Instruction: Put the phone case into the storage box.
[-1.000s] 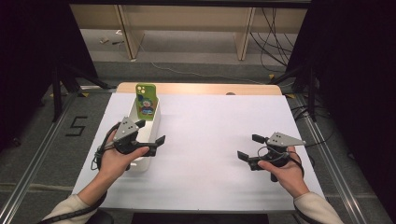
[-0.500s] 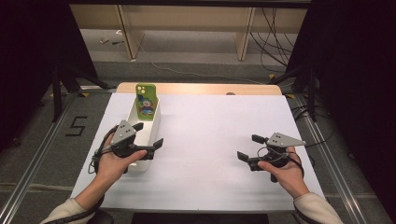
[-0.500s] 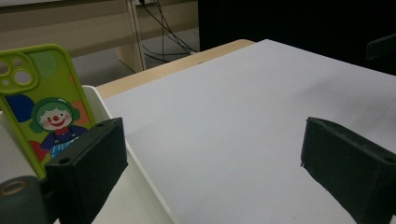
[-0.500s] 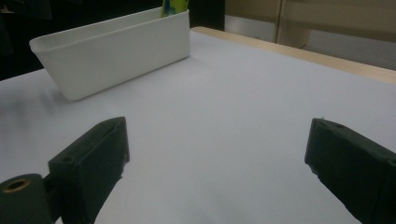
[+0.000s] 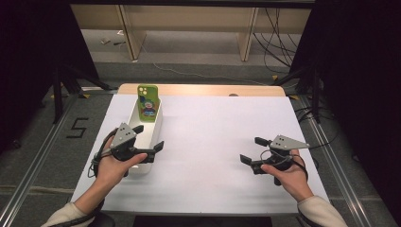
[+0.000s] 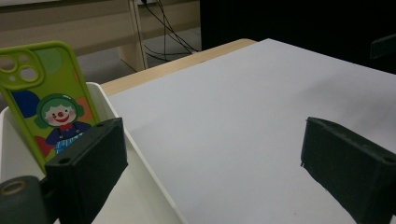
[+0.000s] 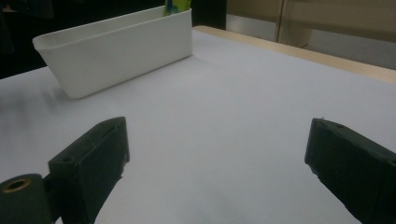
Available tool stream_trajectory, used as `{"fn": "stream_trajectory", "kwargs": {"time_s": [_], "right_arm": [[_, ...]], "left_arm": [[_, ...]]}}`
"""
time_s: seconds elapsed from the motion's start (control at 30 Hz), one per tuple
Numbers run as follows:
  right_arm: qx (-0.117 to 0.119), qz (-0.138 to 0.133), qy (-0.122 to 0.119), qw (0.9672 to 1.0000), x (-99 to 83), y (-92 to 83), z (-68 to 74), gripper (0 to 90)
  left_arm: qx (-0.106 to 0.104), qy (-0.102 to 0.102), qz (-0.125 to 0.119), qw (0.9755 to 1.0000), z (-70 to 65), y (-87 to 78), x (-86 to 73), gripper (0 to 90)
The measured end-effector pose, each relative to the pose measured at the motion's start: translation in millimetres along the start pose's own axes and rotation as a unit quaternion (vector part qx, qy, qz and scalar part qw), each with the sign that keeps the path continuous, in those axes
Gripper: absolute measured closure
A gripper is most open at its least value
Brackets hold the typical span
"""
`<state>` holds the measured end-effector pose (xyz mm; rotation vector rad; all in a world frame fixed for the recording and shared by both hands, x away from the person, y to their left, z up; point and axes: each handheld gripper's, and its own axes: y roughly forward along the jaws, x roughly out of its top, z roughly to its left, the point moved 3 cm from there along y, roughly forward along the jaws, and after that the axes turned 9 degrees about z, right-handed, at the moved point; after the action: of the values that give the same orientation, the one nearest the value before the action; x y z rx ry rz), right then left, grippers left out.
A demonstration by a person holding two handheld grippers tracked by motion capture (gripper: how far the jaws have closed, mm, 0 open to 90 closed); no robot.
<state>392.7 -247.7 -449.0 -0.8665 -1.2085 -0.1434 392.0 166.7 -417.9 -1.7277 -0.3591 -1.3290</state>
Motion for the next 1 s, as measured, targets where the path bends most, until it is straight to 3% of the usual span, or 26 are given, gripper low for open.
{"fn": "stream_trajectory", "kwargs": {"time_s": [0.5,1.0], "right_arm": [[-0.003,-0.002,0.0,1.0,-6.7,-13.4,5.1,7.5],[0.005,-0.003,-0.002,1.0,-8.3,-14.5,7.1,7.7]], "left_arm": [[0.002,-0.001,0.001,1.0,-0.3,-1.9,-2.1,6.4],[-0.003,-0.005,0.001,1.0,-0.2,-1.0,-3.7,7.3]]}}
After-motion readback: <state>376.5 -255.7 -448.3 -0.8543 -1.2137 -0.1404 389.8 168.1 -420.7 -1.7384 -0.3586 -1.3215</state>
